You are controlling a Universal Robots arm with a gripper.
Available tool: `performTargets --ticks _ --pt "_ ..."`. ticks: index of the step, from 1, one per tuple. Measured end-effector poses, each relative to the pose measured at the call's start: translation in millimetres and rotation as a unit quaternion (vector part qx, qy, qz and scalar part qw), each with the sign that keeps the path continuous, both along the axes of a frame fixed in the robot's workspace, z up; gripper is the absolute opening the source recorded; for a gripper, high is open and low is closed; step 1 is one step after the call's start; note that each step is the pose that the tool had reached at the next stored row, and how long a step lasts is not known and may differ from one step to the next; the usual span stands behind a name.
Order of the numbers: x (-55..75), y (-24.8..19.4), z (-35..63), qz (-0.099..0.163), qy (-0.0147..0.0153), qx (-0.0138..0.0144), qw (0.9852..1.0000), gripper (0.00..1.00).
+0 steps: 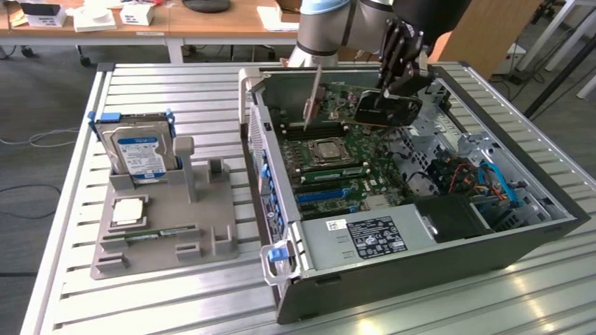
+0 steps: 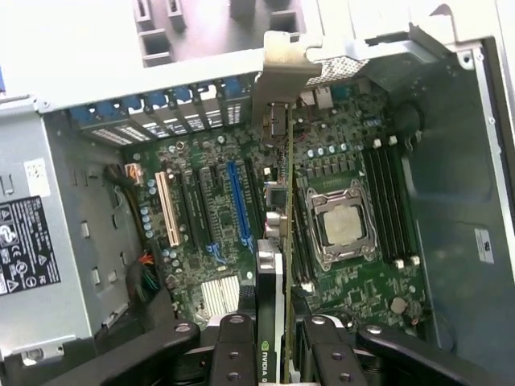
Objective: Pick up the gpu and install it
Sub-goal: 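Insert the gpu into the slot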
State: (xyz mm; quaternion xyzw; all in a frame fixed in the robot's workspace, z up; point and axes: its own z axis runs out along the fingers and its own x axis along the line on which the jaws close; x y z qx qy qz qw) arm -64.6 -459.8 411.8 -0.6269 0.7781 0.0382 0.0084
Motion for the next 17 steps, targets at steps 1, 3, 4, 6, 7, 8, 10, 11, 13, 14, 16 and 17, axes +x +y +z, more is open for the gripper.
performTargets --ticks 1,3,4,6,7,8,10,11,13,14,16,17 --pt "0.0 0.0 -0.2 0.01 -0.0002 0.0 1.0 0.27" --pt "0.0 0.0 -0.6 0.028 -0.0006 0.0 0.9996 0.27" --pt "0.0 0.0 -0.8 0.037 -0.0008 0.0 0.9993 0.27" --pt "0.0 0.0 -1.2 0.055 -0.0013 0.0 0.9985 0.27" --pt "0.0 0.0 -1.4 0.065 -0.0016 0.0 0.9979 0.27" --pt "0.0 0.0 -1.7 0.074 -0.0018 0.0 0.9973 0.27" --pt "0.0 0.0 -1.7 0.087 -0.002 -0.0001 0.9962 0.27" --pt "0.0 0.0 -1.7 0.088 -0.0019 -0.0001 0.9961 0.27" --pt "0.0 0.0 -1.8 0.088 -0.002 0.0 0.9961 0.27" --pt "0.0 0.0 -1.8 0.088 -0.0019 0.0 0.9961 0.27" --pt "0.1 0.0 -1.9 0.088 -0.002 0.0 0.9961 0.27" --pt "0.3 0.0 -2.0 0.091 -0.002 0.0001 0.9959 0.27"
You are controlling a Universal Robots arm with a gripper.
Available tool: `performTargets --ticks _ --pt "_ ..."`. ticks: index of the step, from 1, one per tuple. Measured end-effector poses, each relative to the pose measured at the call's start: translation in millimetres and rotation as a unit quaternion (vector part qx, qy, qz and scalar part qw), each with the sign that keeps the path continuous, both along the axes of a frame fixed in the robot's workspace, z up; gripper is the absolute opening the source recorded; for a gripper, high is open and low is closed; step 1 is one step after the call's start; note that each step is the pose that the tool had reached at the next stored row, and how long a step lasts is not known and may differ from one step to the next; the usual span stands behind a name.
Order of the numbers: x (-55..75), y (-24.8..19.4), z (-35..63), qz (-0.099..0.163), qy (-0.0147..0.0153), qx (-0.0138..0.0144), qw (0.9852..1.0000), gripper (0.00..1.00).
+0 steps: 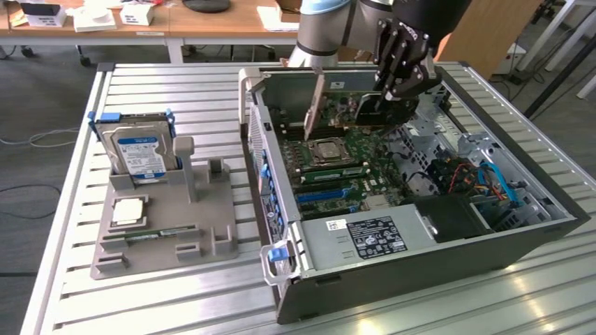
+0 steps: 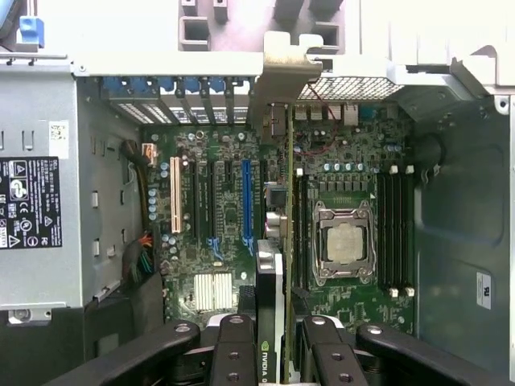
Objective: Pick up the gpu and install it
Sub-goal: 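Insert the gpu into the slot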
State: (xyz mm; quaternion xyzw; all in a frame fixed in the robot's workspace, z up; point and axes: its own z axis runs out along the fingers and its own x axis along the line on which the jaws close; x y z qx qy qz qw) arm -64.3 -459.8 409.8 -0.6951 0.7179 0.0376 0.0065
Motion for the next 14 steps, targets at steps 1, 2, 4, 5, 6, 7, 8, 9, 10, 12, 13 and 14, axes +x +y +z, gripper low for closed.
performTargets --ticks 1,2,4,5,6,7,8,9,10,12,13,14 --pt "0.2 0.0 -0.2 0.006 0.0 0.0001 1.0 0.27" --pt "0.3 0.0 -0.3 0.013 0.0 0.0 0.9999 0.27" --pt "0.2 0.0 -0.3 0.022 0.0 -0.0001 0.9998 0.27" --pt "0.2 0.0 -0.3 0.022 0.0 -0.0001 0.9997 0.27" --pt "0.3 0.0 -0.3 0.023 0.0 -0.0001 0.9997 0.27" --pt "0.3 0.0 -0.6 0.023 0.0 0.0 0.9997 0.27" --pt "0.4 0.1 -1.1 0.022 0.0 0.0 0.9997 0.27" --pt "0.5 0.0 -1.8 0.022 0.0 0.0 0.9998 0.27" --pt "0.6 -0.1 -2.6 0.021 0.0 0.0 0.9998 0.27" --pt "0.7 0.0 -3.9 0.02 0.0 0.0 0.9998 0.27" --pt "0.7 -0.1 -4.0 0.02 0.0001 0.0 0.9998 0.27" --pt "0.6 -0.1 -4.0 0.02 0.0001 0.0 0.9998 0.27"
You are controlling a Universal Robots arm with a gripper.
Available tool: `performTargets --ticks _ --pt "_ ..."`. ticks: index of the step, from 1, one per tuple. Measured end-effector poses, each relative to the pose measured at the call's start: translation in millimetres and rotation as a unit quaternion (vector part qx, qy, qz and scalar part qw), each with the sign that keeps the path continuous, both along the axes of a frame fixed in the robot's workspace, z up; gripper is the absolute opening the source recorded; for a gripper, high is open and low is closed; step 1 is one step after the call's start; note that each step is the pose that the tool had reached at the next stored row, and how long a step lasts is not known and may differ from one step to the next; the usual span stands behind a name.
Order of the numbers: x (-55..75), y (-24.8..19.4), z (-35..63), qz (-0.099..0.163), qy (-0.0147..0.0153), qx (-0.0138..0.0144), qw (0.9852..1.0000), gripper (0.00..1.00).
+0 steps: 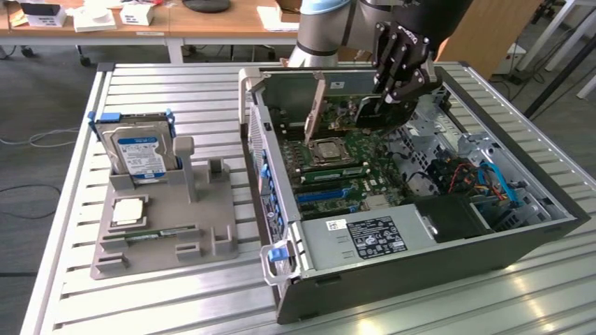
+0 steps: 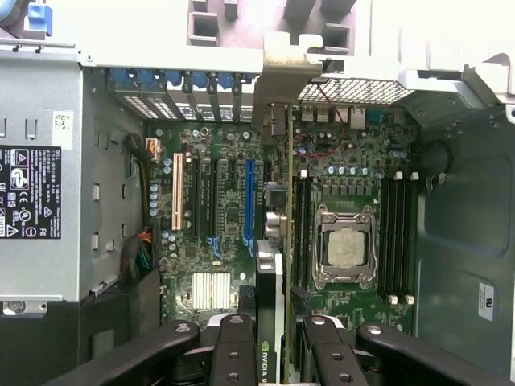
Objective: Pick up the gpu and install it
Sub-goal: 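Insert the gpu into the slot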
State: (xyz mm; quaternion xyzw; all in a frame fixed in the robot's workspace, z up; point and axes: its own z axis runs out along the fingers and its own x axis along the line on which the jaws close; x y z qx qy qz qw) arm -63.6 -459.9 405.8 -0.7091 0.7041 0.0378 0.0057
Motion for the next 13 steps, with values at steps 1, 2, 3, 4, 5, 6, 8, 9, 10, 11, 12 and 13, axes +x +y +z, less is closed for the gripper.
performTargets --ticks 1,2,3,4,5,6,8,9,10,11,12,13 --pt "0.0 0.0 -0.1 0.0 0.0 0.0 1.0 0.27" --pt "0.0 0.0 -0.1 0.0 0.0 0.0001 1.0 0.27" --pt "0.0 0.0 -0.1 0.0 0.0 0.0001 1.0 0.27" --pt "0.0 0.0 -0.1 0.0 0.0 0.0001 1.0 0.27" --pt "0.0 0.0 -0.1 0.0 0.0 0.0001 1.0 0.27" --pt "0.0 0.0 -0.1 0.0 -0.0001 0.0001 1.0 0.27" --pt "0.0 0.0 -0.2 0.0 -0.0001 0.0001 1.0 0.27" --pt "0.0 0.0 -0.6 0.0 -0.0001 0.0002 1.0 0.27" --pt "0.0 0.0 -1.8 0.0 -0.0001 0.0003 1.0 0.27" --pt "0.0 0.0 -3.5 0.0 -0.0001 0.0002 1.0 0.27" --pt "0.0 0.0 -5.2 0.0 0.0 0.0001 1.0 0.27" --pt "0.0 0.0 -7.0 0.0 0.0 0.0001 1.0 0.27"
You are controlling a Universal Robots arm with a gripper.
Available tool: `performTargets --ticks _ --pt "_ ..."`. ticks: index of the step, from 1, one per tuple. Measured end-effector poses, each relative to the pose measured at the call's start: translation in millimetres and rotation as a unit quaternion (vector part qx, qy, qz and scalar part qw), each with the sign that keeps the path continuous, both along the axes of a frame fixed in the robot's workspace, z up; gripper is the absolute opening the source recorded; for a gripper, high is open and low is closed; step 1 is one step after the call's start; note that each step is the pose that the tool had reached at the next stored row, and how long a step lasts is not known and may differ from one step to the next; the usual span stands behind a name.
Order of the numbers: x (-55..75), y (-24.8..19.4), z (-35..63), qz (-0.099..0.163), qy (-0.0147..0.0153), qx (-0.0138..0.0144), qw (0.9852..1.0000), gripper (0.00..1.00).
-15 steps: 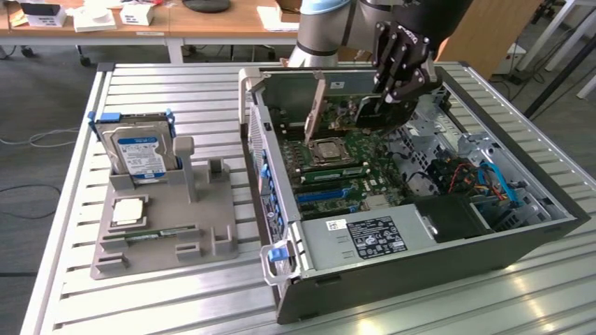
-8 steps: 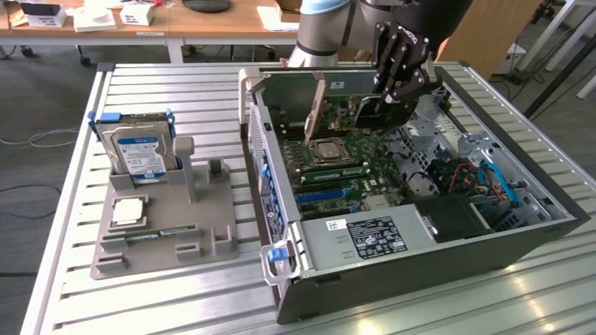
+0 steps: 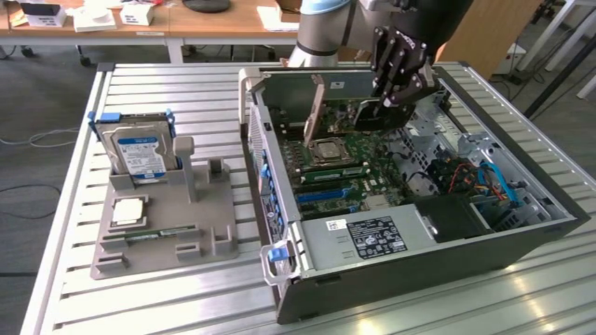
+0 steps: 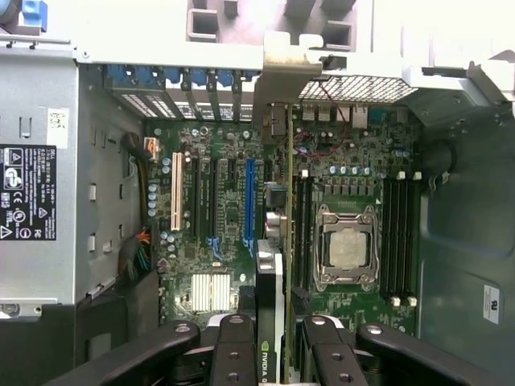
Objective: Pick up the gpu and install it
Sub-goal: 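Insert the gpu into the slot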
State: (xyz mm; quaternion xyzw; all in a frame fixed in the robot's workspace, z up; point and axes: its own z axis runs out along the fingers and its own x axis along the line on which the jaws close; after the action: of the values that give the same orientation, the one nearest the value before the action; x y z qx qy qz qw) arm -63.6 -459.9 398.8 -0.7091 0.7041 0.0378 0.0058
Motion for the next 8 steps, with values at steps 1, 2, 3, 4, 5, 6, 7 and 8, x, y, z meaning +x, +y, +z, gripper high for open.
performTargets --ticks 1,2,3,4,5,6,7,8 --pt "0.0 0.0 -1.8 0.0 0.0 0.0 1.0 0.27" --pt "0.0 0.0 -3.6 0.0 0.0 0.0001 1.0 0.27" --pt "0.0 0.0 -5.5 0.0 0.0 0.0 1.0 0.27" --pt "0.0 0.0 -7.3 0.0 0.0 0.0 1.0 0.27" --pt "0.0 0.0 -9.1 0.0 0.0001 0.0 1.0 0.27" --pt "0.0 0.0 -10.9 0.0 0.0 0.0 1.0 0.27" --pt "0.0 0.0 -12.7 0.0 0.0 0.0 1.0 0.27" --pt "0.0 0.0 -14.5 0.0 0.0 0.0 1.0 0.27"
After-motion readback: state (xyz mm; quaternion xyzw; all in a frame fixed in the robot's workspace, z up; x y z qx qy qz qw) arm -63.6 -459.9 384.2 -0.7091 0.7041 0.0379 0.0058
